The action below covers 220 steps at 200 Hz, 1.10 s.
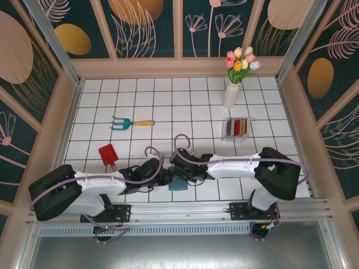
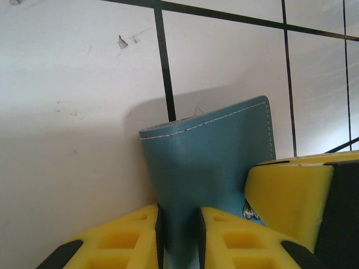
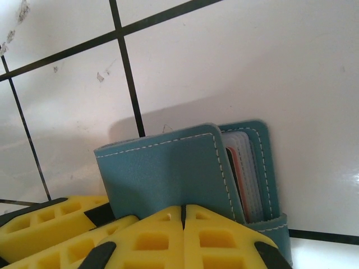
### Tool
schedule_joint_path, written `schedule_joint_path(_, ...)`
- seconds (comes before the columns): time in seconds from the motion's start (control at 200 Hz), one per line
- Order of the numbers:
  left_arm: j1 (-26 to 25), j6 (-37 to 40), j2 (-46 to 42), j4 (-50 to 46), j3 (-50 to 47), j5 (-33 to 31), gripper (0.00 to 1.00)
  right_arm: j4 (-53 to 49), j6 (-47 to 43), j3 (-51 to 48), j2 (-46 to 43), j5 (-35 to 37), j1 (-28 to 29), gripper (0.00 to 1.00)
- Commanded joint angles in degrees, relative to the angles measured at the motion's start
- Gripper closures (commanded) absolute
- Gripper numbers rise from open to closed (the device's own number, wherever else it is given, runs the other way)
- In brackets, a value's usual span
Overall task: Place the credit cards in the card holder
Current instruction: Close the button on the card holder.
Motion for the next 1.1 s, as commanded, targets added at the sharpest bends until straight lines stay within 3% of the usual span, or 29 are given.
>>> schedule_joint_path(0.0, -0.3, -0.9, 0.4, -1.4, 0.2, -0.2, 0.77, -0.4, 1.9, -4.9, 3.7, -4.3, 3.1, 1.00)
schedule_joint_path(0.35, -0.4, -4.9, -0.2, 1.5, -1.7, -0.4, 0.79, -7.7, 4.0, -4.8, 9.2, 1.3, 10.9, 1.00)
schedule_joint_path(0.605, -0.3, -7.2, -3.9, -0.1, -3.5, -3.1, 0.79, -7.1, 2.6, -7.4, 15.1, -1.0, 14.3, 1.00)
schedule_joint_path(0.756, -0.3, -7.8, -6.5, -1.9, -4.2, -5.2, 0.79, -1.7, 5.5, -11.8, 14.4, -2.2, 17.8, 1.00)
schedule_joint_path(0.871, -0.3, -8.2, -6.7, -2.3, -4.5, -5.6, 0.78, -5.0, 3.9, -10.5, 16.5, -2.1, 19.8, 1.00)
schedule_joint_path(0.996, -0.3, -9.7, -7.3, -3.2, -5.2, -7.0, 0.78, -4.7, 0.9, -9.5, 16.7, -1.3, 19.5, 1.00)
schedule_joint_path(1.096, -0.3, -10.7, -8.8, -3.5, -5.8, -8.6, 0.77, -2.6, -2.3, -10.2, 12.3, -0.8, 15.7, 1.00)
